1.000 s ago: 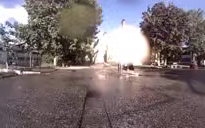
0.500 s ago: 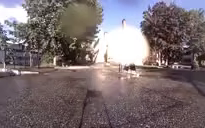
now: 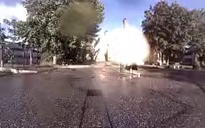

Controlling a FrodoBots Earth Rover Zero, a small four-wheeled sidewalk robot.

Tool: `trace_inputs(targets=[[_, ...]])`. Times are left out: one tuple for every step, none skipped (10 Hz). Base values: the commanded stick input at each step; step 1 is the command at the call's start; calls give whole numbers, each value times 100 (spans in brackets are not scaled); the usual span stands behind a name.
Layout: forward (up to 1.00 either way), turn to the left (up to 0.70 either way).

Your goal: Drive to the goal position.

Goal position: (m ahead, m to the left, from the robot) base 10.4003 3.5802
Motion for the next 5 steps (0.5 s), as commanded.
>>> trace_inputs(targets=[[50,0],[50,0],[50,0],[50,0],[50,0]])
